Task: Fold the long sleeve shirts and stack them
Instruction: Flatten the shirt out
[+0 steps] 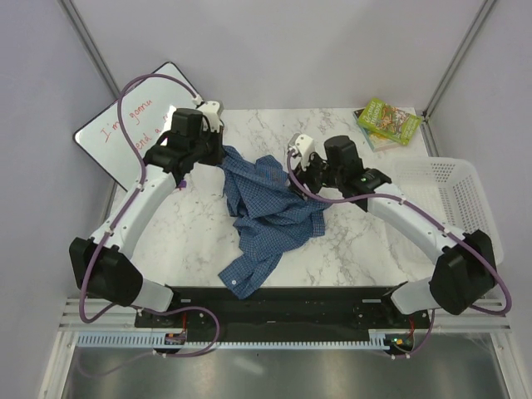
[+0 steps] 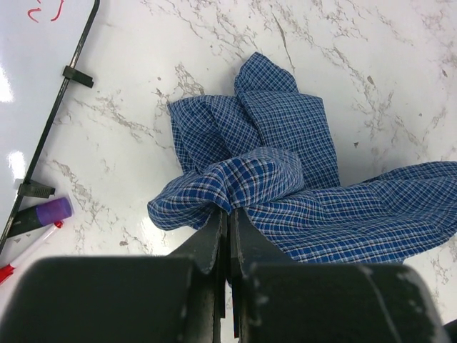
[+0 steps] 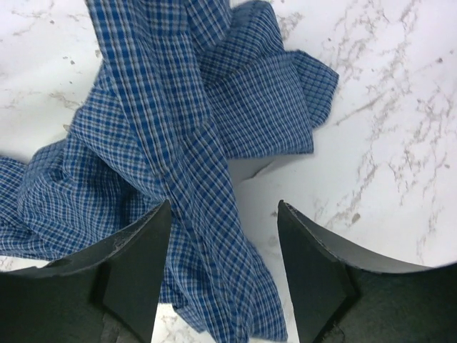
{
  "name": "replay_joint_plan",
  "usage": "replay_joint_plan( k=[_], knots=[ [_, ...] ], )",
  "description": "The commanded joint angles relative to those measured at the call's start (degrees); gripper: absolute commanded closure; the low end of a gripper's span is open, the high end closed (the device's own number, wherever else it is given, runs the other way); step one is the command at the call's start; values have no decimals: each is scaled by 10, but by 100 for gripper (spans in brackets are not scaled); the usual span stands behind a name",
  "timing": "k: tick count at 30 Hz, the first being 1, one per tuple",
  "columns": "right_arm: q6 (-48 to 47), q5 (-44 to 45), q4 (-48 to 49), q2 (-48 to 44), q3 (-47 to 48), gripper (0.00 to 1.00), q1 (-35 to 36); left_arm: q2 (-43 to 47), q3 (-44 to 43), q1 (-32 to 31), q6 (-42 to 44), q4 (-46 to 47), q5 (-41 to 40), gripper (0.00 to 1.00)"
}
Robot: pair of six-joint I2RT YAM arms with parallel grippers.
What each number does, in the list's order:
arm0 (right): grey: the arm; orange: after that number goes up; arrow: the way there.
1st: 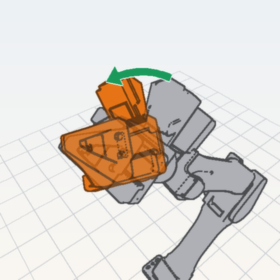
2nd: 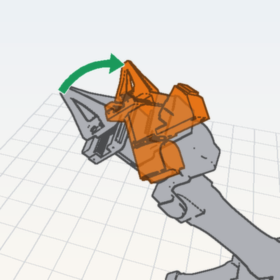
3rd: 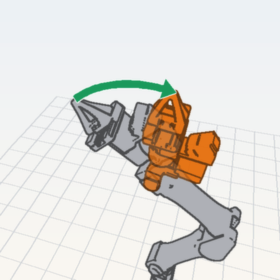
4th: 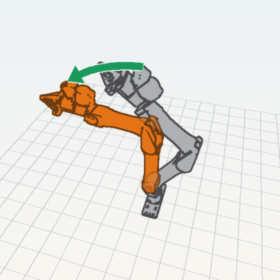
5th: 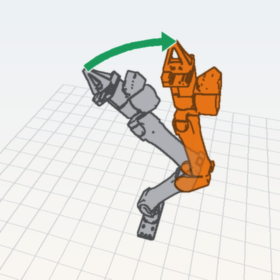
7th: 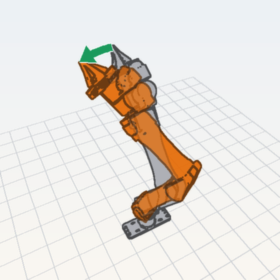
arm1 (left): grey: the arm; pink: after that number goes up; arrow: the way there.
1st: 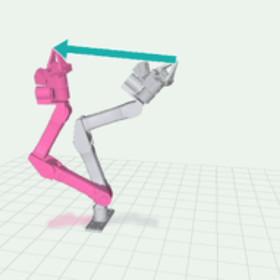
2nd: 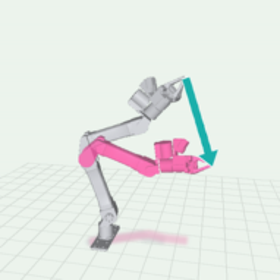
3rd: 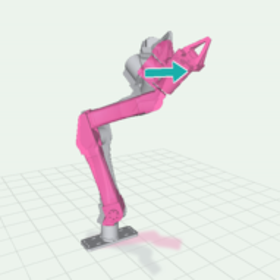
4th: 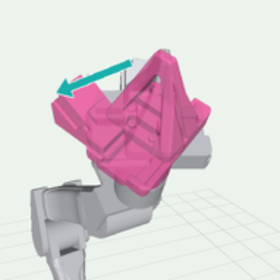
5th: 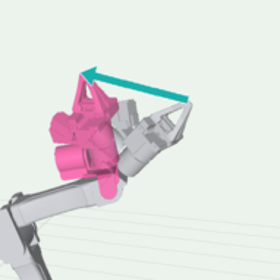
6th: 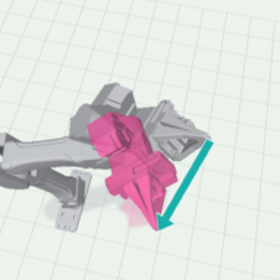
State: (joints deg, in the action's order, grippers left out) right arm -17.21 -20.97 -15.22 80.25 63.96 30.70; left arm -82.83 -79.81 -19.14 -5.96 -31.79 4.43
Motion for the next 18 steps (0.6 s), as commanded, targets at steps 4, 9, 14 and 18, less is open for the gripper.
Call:
replay_joint_plan(
  k=[4,9,14,18],
  knots=[
    [-2,-35,28,33,51,32,59,22,-20,-2,-18,-1,-27,98],
    [-11,-29,27,29,46,31,67,14,-29,-2,-20,-3,-37,98],
    [-51,58,32,66,51,38,73,21,-42,-2,-29,-5,-16,98],
    [-58,110,45,93,66,79,73,32,-50,-3,-24,-16,-20,98]
  ],
)
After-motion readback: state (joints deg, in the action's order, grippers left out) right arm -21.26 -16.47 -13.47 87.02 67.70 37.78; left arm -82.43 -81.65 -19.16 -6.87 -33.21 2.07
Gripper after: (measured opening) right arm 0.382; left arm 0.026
